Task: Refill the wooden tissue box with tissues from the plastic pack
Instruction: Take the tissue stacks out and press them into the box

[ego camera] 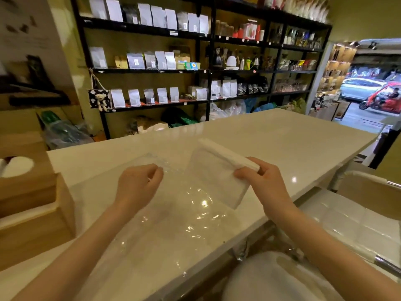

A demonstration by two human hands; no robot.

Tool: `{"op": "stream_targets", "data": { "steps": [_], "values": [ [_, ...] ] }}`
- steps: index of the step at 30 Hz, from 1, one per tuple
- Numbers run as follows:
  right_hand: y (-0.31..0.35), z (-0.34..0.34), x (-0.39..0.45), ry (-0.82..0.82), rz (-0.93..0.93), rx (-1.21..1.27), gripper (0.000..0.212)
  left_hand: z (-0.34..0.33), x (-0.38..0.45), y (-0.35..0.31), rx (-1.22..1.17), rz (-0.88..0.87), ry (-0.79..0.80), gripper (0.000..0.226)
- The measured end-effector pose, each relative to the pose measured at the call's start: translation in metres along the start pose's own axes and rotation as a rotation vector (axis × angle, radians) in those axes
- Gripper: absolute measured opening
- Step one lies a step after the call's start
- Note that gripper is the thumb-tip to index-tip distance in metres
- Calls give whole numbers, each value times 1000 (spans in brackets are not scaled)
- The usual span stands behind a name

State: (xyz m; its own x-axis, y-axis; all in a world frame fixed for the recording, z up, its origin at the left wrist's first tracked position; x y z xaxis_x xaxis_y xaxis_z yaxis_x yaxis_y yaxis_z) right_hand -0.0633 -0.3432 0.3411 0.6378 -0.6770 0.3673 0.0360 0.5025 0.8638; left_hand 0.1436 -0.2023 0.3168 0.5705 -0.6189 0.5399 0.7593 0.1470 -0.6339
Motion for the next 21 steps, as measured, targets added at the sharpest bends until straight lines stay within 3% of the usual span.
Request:
{"op": "stream_targets", "data": {
  "steps": [4,6,8,10,12,16,19,21],
  "values": [
    [1,-50,19,75,-29,-21,20,17,-16,-37,-421,50,-68,43],
    [12,-75,24,123,18,-37,19,7,-26,-28,-716,338,107,48],
    [35,-98,24,170,134,-40,20,-1,-46,-11,-907,703,328,67],
    [63,-118,21,211,295,-82,23,12,-60,-1,-1067,887,373,85],
    [86,-139,17,245,477,-181,29,40,-61,8,-1228,906,231,89],
    [113,-178,6,325,816,-327,36,105,-65,24,-1376,846,-130,66],
    [121,-209,-2,375,1031,-426,37,135,-82,43,-1227,961,-267,29],
    [125,-228,-3,378,1095,-450,42,148,-90,53,-1128,1000,-297,22]
  ]
}}
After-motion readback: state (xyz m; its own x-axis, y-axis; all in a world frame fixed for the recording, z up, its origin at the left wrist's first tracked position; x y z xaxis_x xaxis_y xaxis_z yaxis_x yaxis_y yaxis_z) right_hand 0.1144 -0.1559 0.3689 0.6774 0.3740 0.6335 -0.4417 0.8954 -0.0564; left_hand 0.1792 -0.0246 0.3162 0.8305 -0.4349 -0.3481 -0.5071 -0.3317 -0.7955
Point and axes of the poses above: each hand's wrist, its own x-axis towards the middle knuckle, its own z-axis out of the back of the hand, y = z × x, the point moved 8 cm from there along x, towards the middle knuckle, and after that the axes turned 14 degrees about -x, right-handed, at the moved point
